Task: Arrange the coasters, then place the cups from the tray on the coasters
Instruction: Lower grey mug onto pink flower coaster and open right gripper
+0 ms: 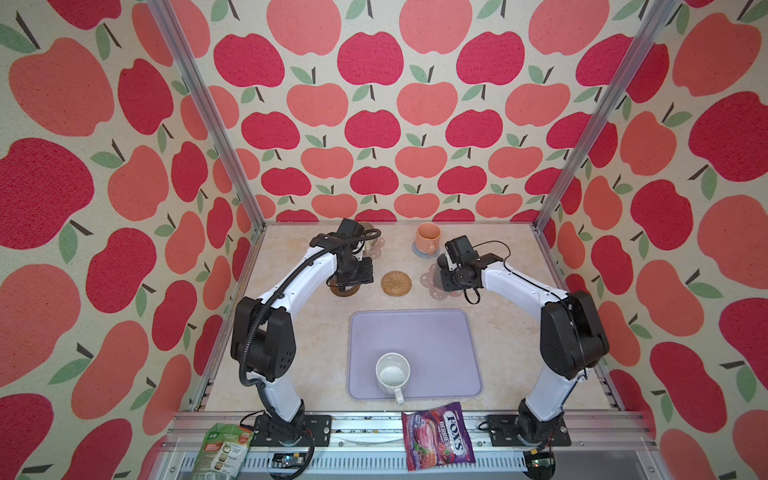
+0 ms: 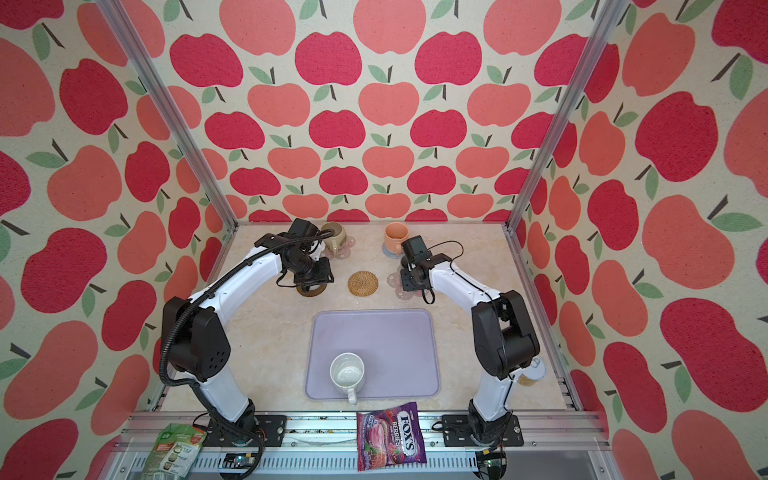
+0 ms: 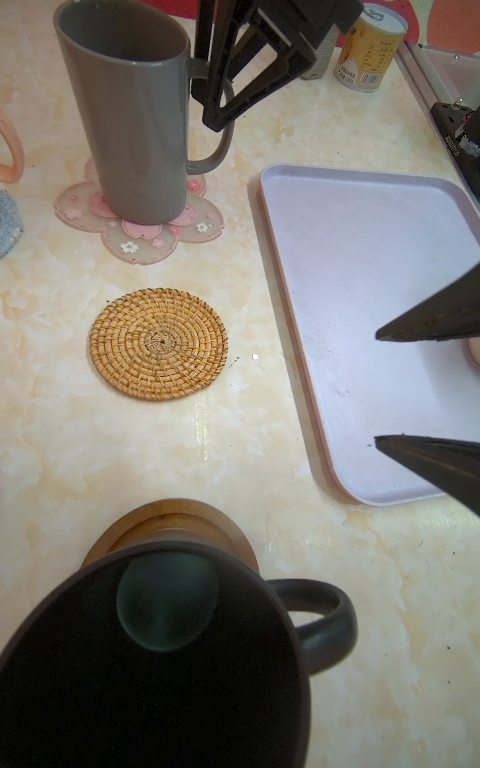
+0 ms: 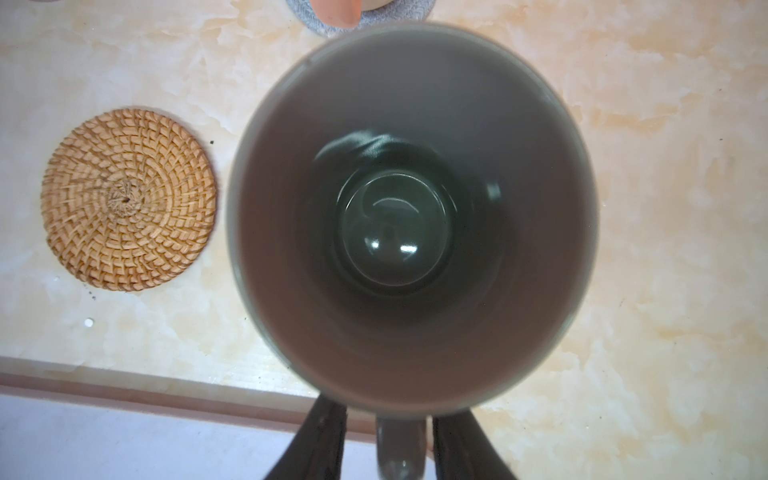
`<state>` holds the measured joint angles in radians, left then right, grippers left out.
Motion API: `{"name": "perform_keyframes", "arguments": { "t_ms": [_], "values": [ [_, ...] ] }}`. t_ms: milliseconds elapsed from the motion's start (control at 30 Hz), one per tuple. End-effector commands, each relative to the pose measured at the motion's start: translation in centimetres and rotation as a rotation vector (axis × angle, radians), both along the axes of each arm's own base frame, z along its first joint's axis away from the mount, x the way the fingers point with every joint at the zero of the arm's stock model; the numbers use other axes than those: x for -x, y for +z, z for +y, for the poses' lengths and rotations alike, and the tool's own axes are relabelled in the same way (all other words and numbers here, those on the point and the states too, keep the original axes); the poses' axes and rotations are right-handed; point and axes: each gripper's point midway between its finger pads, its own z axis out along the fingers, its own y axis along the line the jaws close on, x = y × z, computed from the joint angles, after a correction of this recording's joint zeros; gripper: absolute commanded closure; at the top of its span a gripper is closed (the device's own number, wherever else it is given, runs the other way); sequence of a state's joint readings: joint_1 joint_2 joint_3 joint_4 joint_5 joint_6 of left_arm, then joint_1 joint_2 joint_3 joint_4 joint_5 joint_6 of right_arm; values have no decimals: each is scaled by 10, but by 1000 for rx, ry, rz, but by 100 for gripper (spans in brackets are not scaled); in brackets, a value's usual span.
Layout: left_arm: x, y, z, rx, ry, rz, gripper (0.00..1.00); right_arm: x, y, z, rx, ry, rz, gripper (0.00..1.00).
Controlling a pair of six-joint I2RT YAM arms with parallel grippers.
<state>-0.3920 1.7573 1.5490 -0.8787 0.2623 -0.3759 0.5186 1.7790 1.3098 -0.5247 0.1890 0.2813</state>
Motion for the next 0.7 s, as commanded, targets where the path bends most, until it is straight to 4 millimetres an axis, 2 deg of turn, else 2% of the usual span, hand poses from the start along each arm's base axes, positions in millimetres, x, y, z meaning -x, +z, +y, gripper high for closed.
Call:
{"name": "perform_keyframes", "arguments": {
  "t_ms": [0, 200, 367, 667],
  "values": [
    [4, 9, 4, 12, 15, -13, 60, 1, 12, 1, -24, -9, -2, 63],
    [6, 13, 4, 17, 14, -18, 60, 5, 22, -2, -32, -9, -27, 63],
    [10, 18, 5, 15, 16, -23, 60, 10, 39, -7, -46, -22, -62, 61],
    [26, 26, 5, 9, 8, -33, 60, 34, 70, -31, -42, -70, -123, 59]
  ]
}}
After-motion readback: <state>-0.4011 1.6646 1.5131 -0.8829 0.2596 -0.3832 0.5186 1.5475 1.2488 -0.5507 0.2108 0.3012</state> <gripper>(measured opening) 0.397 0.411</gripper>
